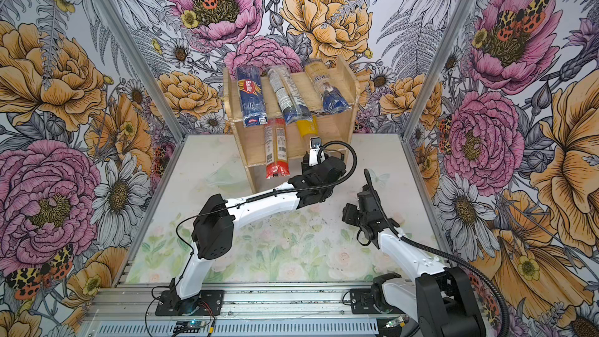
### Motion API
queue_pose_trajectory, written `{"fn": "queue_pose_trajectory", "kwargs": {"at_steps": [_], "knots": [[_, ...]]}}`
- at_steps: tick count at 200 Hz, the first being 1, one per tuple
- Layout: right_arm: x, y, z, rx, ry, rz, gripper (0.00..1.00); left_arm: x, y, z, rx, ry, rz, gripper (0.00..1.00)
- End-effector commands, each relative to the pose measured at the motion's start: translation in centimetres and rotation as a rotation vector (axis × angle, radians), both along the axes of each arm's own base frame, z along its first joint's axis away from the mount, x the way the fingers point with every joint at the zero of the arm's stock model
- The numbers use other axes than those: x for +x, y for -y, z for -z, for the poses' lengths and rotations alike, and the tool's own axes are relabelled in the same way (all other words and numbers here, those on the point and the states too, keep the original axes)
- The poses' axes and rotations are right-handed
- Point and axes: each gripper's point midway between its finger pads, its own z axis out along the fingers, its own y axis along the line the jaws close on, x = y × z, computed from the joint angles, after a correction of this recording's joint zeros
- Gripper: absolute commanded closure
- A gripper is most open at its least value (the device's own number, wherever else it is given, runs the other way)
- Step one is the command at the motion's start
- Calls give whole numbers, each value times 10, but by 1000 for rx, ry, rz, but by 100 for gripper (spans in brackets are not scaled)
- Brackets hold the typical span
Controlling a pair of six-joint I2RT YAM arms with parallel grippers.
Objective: Place and organize the pasta boxes and bags onto the shelf
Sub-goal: 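Lower the yellow bag onto the lower shelf and open the left gripper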
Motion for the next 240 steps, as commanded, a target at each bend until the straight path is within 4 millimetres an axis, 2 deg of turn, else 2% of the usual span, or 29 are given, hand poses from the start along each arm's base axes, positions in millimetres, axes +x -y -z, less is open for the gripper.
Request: {"fn": "queue_pose_trajectory", "kwargs": {"at_steps": [1,29,65,83,93,240], "knots": [[10,4,-11,-18,37,9,34,2,-13,-10,-11,-5,-10,68],[10,4,-10,-17,37,10,34,3,-14,-10,-10,-5,-10,58],[10,4,-11,-18,39,9,33,2,-13,-11,-7,-6,-5,37],[10,4,-11,-19,40,9,33,3,-12,-10,-2,-8,-1,16],[10,4,-11,-18,39,11,33,2,-12,-11,3,-8,-2,10],[10,4,-12,-16,42,10,33,1,-11,-13,-1,-6,6,1]]}}
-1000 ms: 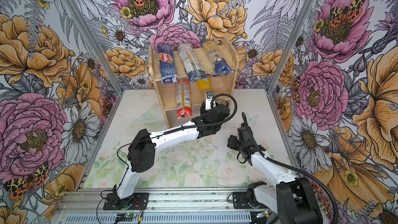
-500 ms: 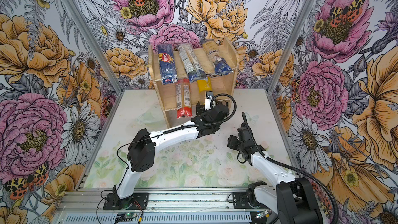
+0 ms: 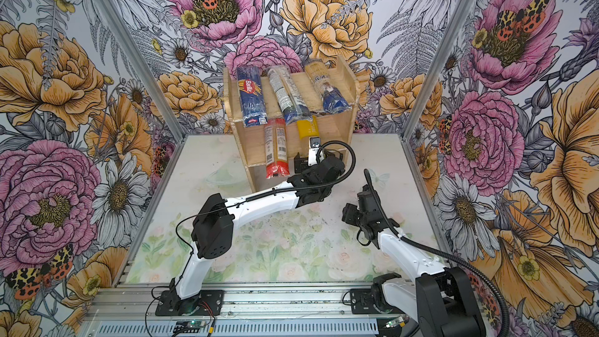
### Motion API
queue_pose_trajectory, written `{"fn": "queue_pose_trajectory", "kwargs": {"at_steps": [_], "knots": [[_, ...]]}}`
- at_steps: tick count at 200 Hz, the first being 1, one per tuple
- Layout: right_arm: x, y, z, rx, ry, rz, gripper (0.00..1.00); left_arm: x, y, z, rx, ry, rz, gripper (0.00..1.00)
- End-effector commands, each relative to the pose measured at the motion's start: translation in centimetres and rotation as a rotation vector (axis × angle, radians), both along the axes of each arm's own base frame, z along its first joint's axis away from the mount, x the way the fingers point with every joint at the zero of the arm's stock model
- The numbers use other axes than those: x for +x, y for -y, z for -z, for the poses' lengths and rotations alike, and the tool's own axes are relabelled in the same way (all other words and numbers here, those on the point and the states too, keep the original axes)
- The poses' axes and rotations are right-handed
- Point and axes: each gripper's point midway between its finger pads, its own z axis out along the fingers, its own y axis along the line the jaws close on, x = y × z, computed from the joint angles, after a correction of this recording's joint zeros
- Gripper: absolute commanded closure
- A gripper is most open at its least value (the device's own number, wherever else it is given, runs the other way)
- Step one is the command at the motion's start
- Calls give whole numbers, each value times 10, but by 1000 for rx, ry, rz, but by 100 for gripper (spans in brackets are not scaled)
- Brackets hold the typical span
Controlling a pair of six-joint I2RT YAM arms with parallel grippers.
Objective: Place and organize the pasta boxes and bags onto the shelf
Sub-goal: 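Lower the yellow bag onto the lower shelf and open the left gripper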
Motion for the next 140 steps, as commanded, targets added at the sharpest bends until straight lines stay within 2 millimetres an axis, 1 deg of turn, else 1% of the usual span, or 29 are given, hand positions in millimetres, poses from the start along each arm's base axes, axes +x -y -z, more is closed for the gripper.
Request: {"fn": "queue_pose_trajectory", "kwargs": {"at_steps": [1,89,140], "knots": [[10,3,-12,-15,41,9,33,-2,-8,-17,-18,11,2,1],[10,4,-12,-16,42,10,33,-2,-8,-19,-18,13,1,1],[10,3,-13,-13,44,8,33,-7,-8,-34,-13,29,9,1]]}}
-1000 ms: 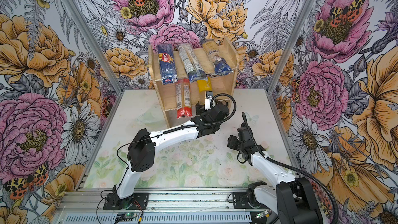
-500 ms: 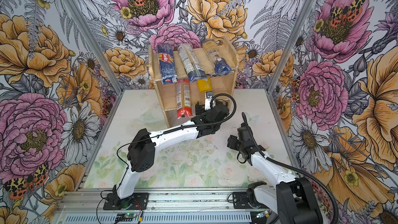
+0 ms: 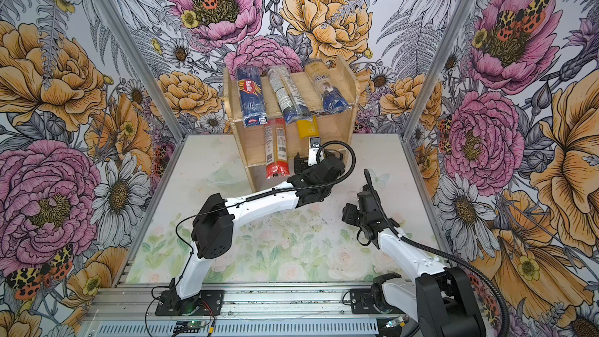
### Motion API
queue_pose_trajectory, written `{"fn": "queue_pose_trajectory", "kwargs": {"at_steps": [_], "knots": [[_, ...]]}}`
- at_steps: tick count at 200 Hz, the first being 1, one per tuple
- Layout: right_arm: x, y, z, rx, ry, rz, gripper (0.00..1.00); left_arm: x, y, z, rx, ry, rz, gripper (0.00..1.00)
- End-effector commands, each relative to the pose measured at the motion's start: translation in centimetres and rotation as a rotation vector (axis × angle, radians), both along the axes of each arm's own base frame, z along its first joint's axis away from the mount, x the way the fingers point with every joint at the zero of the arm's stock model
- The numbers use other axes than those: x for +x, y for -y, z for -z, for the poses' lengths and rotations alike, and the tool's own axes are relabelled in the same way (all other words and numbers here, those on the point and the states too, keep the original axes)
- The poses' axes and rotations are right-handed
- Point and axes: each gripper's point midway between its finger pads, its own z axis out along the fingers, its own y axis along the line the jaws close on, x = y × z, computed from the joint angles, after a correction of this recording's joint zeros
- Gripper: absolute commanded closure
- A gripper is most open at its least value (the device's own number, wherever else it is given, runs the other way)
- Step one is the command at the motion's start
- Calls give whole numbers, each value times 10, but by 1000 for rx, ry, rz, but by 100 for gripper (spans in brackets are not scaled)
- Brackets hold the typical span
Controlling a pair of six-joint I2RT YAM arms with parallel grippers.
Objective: Place and organize the pasta boxes and bags onto the shelf
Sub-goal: 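Lower the yellow bag onto the lower shelf and open the left gripper, then withdraw the left gripper from the shelf toward the robot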
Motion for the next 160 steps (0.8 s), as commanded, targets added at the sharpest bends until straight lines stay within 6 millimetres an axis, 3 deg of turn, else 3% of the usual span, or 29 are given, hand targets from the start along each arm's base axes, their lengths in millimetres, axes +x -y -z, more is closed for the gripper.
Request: {"fn": "queue_pose_trajectory", "kwargs": {"at_steps": [1,160], "knots": [[10,3,-13,-13,43,8,33,-7,-7,-33,-21,29,8,1],[10,3,-14,-17,50,4,32,-25,-1,-49,-8,60,15,1]]}}
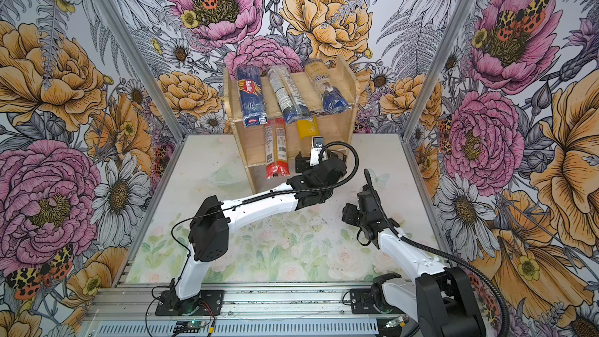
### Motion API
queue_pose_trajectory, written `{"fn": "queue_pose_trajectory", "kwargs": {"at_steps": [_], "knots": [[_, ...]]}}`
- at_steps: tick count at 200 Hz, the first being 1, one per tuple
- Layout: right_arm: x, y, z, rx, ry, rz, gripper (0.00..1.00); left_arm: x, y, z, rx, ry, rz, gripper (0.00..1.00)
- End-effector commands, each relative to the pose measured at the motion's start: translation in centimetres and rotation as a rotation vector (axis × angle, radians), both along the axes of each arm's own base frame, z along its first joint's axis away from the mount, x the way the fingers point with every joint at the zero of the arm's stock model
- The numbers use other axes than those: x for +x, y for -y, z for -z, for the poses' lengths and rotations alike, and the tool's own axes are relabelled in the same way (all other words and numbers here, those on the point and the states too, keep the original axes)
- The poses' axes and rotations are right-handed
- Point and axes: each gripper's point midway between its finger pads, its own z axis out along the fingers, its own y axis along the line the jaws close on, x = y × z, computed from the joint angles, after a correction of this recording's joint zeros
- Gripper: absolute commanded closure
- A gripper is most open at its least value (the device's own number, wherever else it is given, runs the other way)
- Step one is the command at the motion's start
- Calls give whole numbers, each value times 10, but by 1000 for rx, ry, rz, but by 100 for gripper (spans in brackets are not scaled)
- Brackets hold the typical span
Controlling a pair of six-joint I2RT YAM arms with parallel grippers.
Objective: Place and organize the pasta boxes and bags onto the shelf
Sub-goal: 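Withdraw the left gripper from the shelf toward the robot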
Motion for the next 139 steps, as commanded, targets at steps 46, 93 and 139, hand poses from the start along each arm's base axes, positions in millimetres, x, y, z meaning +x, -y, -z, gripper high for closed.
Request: {"fn": "queue_pose_trajectory", "kwargs": {"at_steps": [46,93,139], "knots": [[8,3,-16,-13,59,4,32,-14,-9,-35,-29,50,-21,1],[5,5,-15,-13,63,8,32,-21,-9,-42,-29,60,-17,1],[5,4,-17,-9,71,1,31,-32,-7,-48,-29,62,4,1]]}}
